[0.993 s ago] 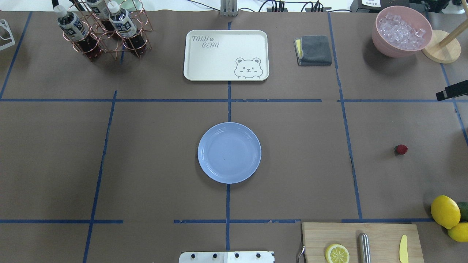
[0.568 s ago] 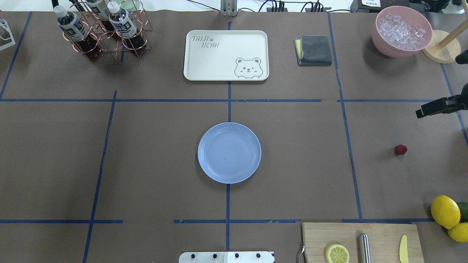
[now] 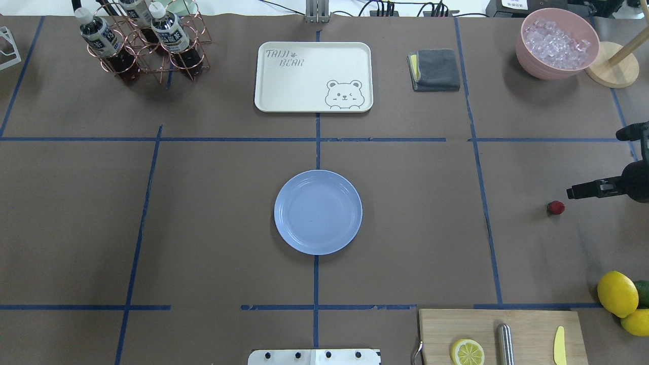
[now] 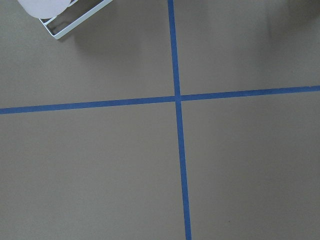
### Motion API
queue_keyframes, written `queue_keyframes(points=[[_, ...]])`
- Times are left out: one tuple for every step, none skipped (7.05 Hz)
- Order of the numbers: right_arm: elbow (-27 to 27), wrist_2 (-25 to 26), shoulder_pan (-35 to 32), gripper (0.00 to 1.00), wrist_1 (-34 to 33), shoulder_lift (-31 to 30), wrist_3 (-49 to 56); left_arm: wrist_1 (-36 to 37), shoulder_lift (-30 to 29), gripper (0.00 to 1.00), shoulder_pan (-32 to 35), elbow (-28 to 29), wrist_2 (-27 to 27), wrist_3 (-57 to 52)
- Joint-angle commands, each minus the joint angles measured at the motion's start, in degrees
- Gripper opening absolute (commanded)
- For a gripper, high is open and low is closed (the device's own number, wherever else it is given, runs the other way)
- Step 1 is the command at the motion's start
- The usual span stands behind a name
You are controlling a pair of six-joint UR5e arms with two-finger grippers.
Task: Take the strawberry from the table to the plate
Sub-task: 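Lower the right gripper onto the red strawberry and grasp it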
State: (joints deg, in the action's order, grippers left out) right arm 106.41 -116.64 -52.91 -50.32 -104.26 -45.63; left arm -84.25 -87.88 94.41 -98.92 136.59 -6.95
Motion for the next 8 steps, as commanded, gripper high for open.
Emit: queue_keyframes(points=[[-3.48, 5.97, 5.17, 0.96, 1.98, 1.07, -2.62, -0.04, -0.01, 1.00, -0.01, -0.04, 0.08, 0.00], [-4.45, 6.42, 6.23, 0.93, 1.98, 1.77, -2.62, 0.05, -0.01, 1.00, -0.01, -0.04, 0.08, 0.00], [-4.63, 6.43, 6.85, 0.92, 1.98, 2.13, -2.62, 0.05, 0.07, 1.00, -0.01, -0.04, 0.08, -0.08], [-4.72, 6.69, 7.29, 0.91, 1.98, 2.22, -2.62, 0.05, 0.07, 1.00, -0.01, -0.04, 0.16, -0.08], [-5.86, 6.69, 7.56, 0.91, 1.98, 4.05, -2.62, 0.05, 0.07, 1.00, -0.01, -0.04, 0.16, -0.08], [-7.78, 6.69, 7.82, 0.91, 1.98, 6.07, -2.62, -0.04, 0.07, 1.00, -0.01, -0.04, 0.16, -0.17], [-7.80, 6.69, 7.74, 0.89, 2.07, 6.00, -2.54, -0.04, 0.07, 1.00, -0.01, -0.04, 0.16, -0.17], [-7.63, 6.60, 7.65, 0.88, 2.07, 5.56, -2.54, -0.04, 0.07, 1.00, -0.01, 0.05, 0.16, -0.17]])
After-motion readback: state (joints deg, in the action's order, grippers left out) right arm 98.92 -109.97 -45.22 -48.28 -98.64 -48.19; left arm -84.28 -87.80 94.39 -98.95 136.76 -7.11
